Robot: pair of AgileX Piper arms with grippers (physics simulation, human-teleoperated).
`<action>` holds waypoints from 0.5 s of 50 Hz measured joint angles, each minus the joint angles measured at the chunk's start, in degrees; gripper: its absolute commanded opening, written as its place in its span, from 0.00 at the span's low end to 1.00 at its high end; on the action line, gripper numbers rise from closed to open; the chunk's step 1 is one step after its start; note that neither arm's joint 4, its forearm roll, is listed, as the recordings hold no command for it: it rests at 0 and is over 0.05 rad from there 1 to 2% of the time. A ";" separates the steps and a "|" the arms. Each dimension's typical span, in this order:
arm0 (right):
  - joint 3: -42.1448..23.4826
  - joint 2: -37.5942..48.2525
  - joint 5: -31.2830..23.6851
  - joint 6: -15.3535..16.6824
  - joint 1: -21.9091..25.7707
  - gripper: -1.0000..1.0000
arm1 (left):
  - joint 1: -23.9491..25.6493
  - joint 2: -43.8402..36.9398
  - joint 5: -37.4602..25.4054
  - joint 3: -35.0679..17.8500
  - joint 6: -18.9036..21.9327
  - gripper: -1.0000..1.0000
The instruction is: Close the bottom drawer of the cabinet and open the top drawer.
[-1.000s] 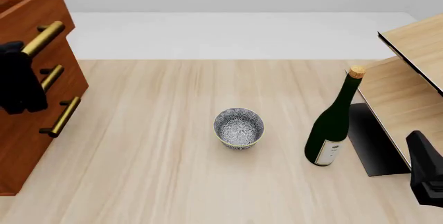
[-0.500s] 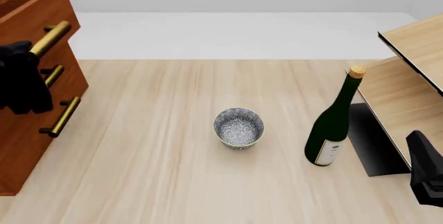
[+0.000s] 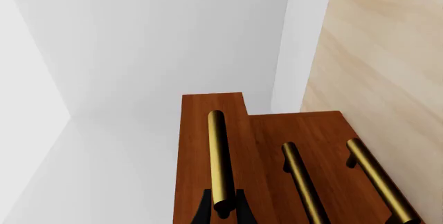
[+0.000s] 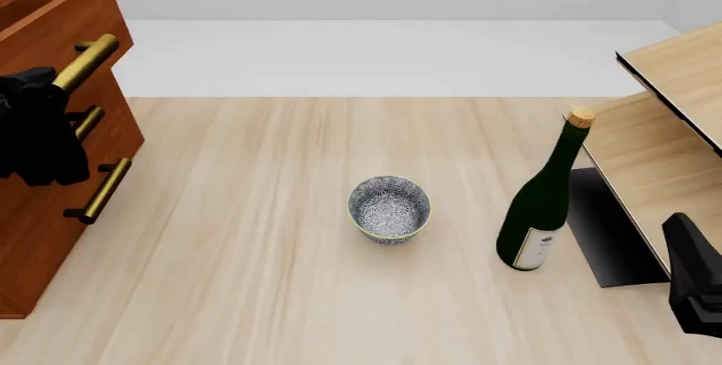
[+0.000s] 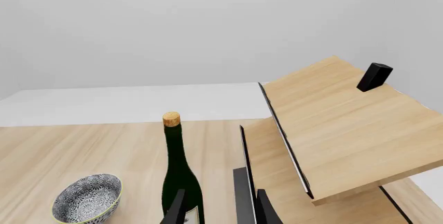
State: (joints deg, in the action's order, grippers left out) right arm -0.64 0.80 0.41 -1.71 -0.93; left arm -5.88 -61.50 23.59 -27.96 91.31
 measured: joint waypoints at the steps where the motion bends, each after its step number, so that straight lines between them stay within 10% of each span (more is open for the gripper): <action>1: 0.00 0.00 0.00 0.00 0.00 1.00 | 0.03 0.00 0.01 0.01 0.00 0.00; 5: -0.01 0.00 0.00 0.00 0.03 1.00 | 0.09 0.02 -0.01 0.01 -0.03 0.00; 6: -0.01 0.00 0.00 0.01 0.04 1.00 | 0.11 0.02 -0.01 0.01 -0.03 1.00; 25: -0.01 0.32 0.31 0.03 0.13 1.00 | 0.73 0.76 0.04 -0.38 0.07 1.00</action>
State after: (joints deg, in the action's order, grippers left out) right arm -0.65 1.12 0.72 -1.69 -0.80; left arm -5.15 -60.74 23.63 -28.34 91.38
